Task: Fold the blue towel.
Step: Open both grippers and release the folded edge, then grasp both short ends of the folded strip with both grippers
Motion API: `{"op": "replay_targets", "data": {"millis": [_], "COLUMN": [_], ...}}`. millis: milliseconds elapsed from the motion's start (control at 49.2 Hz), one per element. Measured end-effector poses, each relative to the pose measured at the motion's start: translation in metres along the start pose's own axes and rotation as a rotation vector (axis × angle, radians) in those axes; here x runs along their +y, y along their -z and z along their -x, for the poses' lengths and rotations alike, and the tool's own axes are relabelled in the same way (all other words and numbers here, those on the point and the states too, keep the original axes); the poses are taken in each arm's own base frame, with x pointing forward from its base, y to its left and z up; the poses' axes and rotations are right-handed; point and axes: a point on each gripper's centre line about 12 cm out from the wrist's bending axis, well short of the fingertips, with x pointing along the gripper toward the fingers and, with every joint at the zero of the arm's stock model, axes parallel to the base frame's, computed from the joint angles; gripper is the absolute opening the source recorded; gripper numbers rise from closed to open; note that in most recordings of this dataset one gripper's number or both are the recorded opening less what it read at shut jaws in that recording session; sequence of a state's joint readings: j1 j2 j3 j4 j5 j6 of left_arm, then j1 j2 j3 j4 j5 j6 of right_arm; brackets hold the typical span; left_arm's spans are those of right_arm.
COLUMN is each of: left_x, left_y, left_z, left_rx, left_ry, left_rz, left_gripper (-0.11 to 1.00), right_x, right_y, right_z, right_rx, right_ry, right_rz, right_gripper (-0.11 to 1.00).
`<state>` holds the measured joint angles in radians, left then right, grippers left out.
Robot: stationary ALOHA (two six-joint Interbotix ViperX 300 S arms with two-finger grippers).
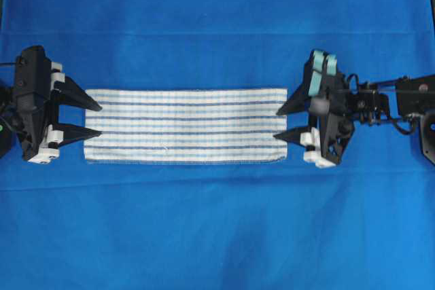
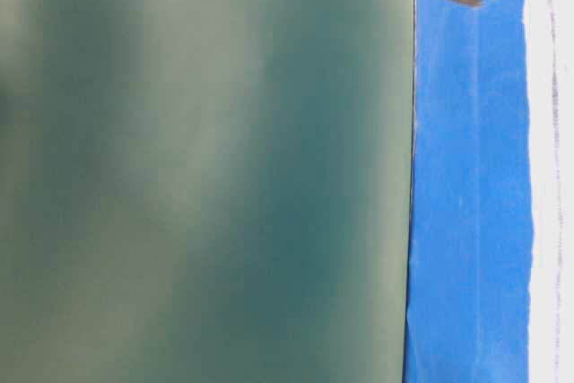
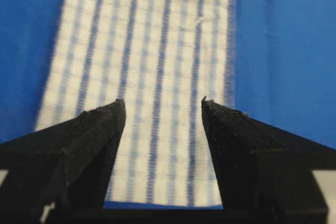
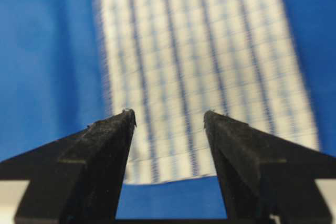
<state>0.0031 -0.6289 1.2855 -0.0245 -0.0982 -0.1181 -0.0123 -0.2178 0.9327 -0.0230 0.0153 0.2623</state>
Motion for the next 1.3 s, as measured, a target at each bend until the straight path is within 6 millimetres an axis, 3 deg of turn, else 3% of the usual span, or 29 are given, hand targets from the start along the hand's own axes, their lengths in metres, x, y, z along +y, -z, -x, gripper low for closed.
{"op": "replay_targets", "data": {"millis": [447, 854, 1037, 1301], "left_x": [0.018, 0.057, 0.068, 0.069], "left_y": [0.004, 0.031, 0.048, 0.047], "left_z": [-0.004, -0.034, -0.045, -0.048], "left_rx": [0.028, 0.130, 0.209, 0.218], "left_ry": [-0.075, -0.207, -0.240, -0.243], "left_rz": [0.005, 0.089, 0.120, 0.120], "left_gripper": [0.53, 0.56, 0.56, 0.52], "right_x": [-0.034, -0.078, -0.082, -0.082], "right_y": [-0.004, 0.024, 0.033, 0.035], "right_z": [0.002, -0.030, -0.041, -0.043], "right_rx": [-0.014, 0.084, 0.105, 0.110], "right_ry": [0.081, 0.180, 0.183, 0.183], "right_rz": [-0.049, -0.118, -0.122, -0.120], "right_gripper": [0.61, 0.61, 0.61, 0.56]}}
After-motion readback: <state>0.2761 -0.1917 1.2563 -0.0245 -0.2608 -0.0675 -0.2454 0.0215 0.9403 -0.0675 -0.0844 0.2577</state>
